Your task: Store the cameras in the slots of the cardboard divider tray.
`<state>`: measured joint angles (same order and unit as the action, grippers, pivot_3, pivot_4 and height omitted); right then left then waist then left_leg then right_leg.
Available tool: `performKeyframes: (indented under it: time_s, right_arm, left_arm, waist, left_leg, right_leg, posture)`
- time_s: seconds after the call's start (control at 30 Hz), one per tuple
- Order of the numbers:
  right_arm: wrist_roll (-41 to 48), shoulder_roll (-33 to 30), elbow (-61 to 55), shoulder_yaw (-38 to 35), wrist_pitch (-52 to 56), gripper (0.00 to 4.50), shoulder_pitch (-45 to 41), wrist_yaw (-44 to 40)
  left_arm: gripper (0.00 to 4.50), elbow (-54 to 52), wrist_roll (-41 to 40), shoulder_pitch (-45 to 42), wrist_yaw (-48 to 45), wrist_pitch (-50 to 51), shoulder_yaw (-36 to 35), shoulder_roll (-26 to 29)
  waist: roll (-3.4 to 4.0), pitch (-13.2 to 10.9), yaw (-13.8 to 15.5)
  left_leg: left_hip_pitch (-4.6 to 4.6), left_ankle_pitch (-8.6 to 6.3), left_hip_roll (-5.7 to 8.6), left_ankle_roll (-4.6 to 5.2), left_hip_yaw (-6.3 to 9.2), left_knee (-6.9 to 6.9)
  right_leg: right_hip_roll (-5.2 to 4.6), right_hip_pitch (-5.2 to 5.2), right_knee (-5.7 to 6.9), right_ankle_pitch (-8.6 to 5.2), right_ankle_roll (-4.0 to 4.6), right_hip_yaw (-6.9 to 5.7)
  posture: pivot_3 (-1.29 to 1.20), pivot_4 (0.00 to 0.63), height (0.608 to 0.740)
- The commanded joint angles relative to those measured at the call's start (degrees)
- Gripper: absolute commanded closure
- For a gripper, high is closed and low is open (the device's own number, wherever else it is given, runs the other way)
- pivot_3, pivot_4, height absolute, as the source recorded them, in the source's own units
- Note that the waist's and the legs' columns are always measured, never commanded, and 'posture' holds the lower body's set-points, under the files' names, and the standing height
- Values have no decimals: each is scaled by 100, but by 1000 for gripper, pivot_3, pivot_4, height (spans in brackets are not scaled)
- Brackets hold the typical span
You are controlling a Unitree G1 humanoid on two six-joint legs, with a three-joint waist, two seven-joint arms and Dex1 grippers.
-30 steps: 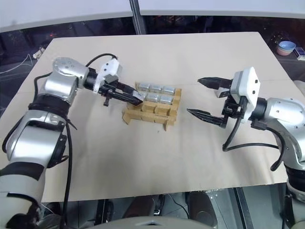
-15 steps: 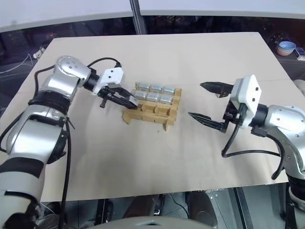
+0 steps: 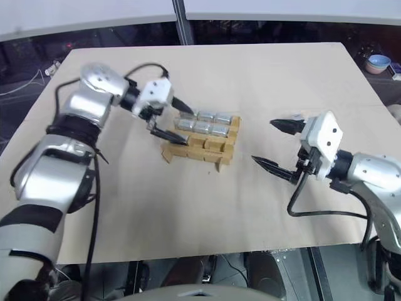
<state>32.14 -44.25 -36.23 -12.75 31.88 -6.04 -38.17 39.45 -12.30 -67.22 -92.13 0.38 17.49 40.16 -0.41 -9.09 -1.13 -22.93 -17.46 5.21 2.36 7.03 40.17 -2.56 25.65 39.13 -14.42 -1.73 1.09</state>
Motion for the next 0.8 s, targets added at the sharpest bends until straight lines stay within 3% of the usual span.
performKeyframes:
  time_s: [0.03,0.13,0.33,0.53,0.8]
  right_arm:
    - [-891,335,-384,-121,745,0,212,1607]
    - [-1726,644,-154,308,1533,0,70,2740]
    - [-2230,1970,925,127,2435,0,-951,4108]
    - [-2375,2587,1757,-81,2395,0,-1643,4457]
    - [-2560,2961,2440,-126,2213,0,-1844,4661]
  left_arm:
    - [242,-2105,-1377,824,413,1889,-963,210]
    - [106,-4126,-2601,2146,1607,3438,-1847,203]
    - [106,-5874,-3036,3392,2741,3880,-2392,109]
    - [106,-6419,-3249,3879,3184,4056,-2558,172]
    - [106,-6515,-3412,4003,3334,4064,-2658,305]
  waist:
    - [4,3,-2]
    - [27,17,-81]
    - [24,18,-74]
    - [25,19,-36]
    - [26,19,-4]
  left_leg:
    - [4,0,0,0,-3,-1]
    - [18,0,-1,-1,-6,0]
    - [49,3,3,-7,-33,12]
    - [68,3,3,-7,-52,0]
    - [79,3,3,-6,-68,-11]
  right_leg:
    - [0,-1,2,0,0,5]
    - [4,2,25,-1,0,22]
    - [7,-2,71,0,1,55]
    - [11,-8,71,0,1,72]
    - [13,-8,71,0,1,89]
  posture:
    - [0,150,740]
    - [0,150,740]
    - [0,150,740]
    - [0,150,740]
    - [0,150,740]
